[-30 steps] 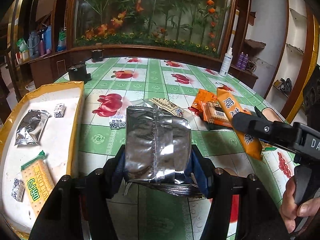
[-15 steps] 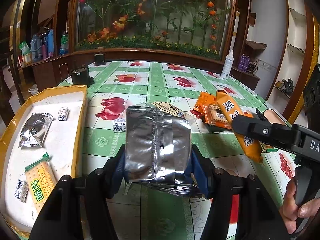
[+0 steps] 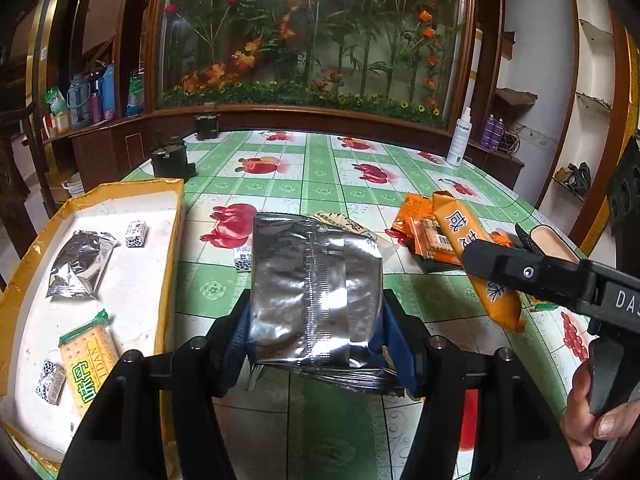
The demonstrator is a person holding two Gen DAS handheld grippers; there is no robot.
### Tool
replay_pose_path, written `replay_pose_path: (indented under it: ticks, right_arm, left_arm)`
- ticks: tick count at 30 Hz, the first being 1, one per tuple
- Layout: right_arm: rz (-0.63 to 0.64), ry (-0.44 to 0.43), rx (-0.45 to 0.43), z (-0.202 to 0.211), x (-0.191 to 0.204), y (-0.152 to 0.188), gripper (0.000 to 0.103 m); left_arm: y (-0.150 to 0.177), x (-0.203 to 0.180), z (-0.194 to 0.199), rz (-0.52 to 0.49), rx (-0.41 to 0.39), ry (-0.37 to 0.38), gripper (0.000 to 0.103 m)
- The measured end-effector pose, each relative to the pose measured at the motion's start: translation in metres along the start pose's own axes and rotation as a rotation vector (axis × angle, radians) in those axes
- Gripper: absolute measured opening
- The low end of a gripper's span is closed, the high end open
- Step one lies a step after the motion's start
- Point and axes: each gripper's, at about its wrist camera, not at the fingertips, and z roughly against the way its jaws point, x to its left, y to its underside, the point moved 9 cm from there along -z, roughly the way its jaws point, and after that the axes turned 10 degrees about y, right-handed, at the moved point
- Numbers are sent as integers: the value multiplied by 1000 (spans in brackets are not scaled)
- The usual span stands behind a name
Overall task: Organize snacks
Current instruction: 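Carry the silver bag and the orange biscuit pack toward the yellow lid, then open the left gripper over the lid to drop the silver bag while the right gripper releases the biscuit pack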
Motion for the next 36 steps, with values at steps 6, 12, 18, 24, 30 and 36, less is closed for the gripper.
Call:
replay_pose_path:
  ticks: [6,12,18,24,30,36]
  right_arm:
    - [30,-16,-22,2,7,-1,74]
    - [83,-13,-51,2,16,-1,74]
    - [107,-42,-38,-4,35,4,74]
    - [107,-165,-12,-10,91,16,74]
    - [179,-254,29,-33,171,30,74]
    - [233,-208,101,-78,224,44,74]
  left_arm:
    - [-2,3,8,7,-32,-10,60]
    - [-5,9,29,1,-68,-21,60]
    - [-16,43,67,51,-102,-44,60]
    - [-10,118,102,168,-115,-129,60]
    - [20,181,111,288,-78,-200,60]
    - [29,194,108,291,-64,-211,60]
